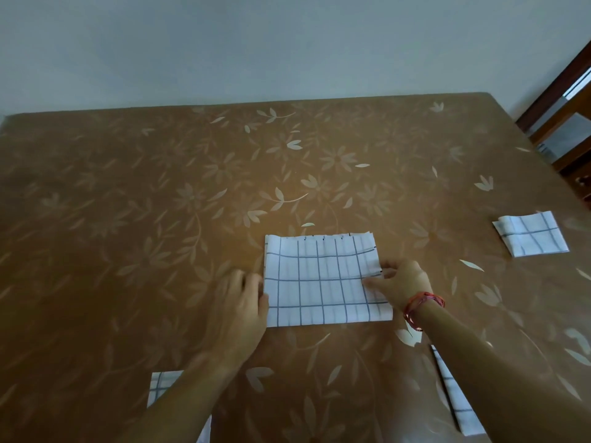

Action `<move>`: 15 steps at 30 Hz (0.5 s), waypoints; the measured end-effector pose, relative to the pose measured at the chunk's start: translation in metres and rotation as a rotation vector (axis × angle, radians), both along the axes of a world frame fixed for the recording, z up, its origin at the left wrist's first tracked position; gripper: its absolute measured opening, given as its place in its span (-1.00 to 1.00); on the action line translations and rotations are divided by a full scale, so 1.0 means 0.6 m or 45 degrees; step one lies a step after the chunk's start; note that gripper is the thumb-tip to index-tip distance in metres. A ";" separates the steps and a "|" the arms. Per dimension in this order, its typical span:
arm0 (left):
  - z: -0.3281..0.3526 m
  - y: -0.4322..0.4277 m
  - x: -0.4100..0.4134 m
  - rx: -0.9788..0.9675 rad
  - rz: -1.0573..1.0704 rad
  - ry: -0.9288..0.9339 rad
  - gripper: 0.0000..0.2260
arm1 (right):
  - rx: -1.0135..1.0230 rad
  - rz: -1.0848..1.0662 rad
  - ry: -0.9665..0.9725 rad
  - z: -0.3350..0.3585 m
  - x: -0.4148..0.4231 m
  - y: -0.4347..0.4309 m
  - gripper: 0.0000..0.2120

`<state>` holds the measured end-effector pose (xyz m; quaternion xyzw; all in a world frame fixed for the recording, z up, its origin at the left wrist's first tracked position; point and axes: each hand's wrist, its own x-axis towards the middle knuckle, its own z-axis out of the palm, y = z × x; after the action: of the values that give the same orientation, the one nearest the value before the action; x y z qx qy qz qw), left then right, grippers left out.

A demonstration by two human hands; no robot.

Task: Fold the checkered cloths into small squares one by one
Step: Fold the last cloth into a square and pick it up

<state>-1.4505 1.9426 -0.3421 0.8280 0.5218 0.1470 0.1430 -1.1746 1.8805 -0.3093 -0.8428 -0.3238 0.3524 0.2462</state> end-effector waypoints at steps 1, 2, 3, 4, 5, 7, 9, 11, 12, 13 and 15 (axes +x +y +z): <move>0.001 0.002 0.002 0.113 -0.104 0.056 -0.87 | -0.005 -0.002 -0.008 -0.002 0.000 0.002 -0.80; -0.002 0.006 0.002 0.167 -0.220 0.097 -0.76 | -0.007 -0.008 -0.015 -0.003 0.000 0.004 -0.77; -0.001 0.010 0.003 0.196 -0.312 0.150 -0.67 | -0.005 -0.019 -0.023 -0.005 0.000 0.007 -0.77; -0.006 0.016 0.004 0.227 -0.380 0.217 -0.60 | 0.002 -0.031 -0.031 -0.006 -0.001 0.010 -0.77; -0.009 0.021 0.005 0.229 -0.411 0.293 -0.55 | 0.010 -0.044 -0.036 -0.008 0.000 0.012 -0.77; -0.021 0.031 0.005 0.184 -0.411 0.399 -0.50 | 0.017 -0.075 -0.041 -0.013 -0.001 0.016 -0.77; -0.033 0.039 0.005 0.118 -0.399 0.443 -0.49 | 0.007 -0.093 -0.049 -0.016 -0.001 0.019 -0.76; -0.045 0.045 0.005 0.097 -0.400 0.468 -0.47 | 0.014 -0.094 -0.078 -0.018 -0.002 0.020 -0.72; -0.050 0.047 0.004 0.094 -0.399 0.473 -0.47 | 0.019 -0.091 -0.095 -0.016 -0.003 0.020 -0.69; -0.053 0.048 0.004 0.084 -0.392 0.474 -0.47 | 0.023 -0.085 -0.111 -0.013 -0.003 0.020 -0.66; -0.055 0.048 0.003 0.089 -0.383 0.472 -0.46 | 0.019 -0.042 -0.201 -0.009 -0.007 0.019 -0.61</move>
<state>-1.4487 1.9714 -0.3749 0.9137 0.4046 -0.0123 0.0364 -1.1788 1.8918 -0.3146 -0.8713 -0.3310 0.2785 0.2319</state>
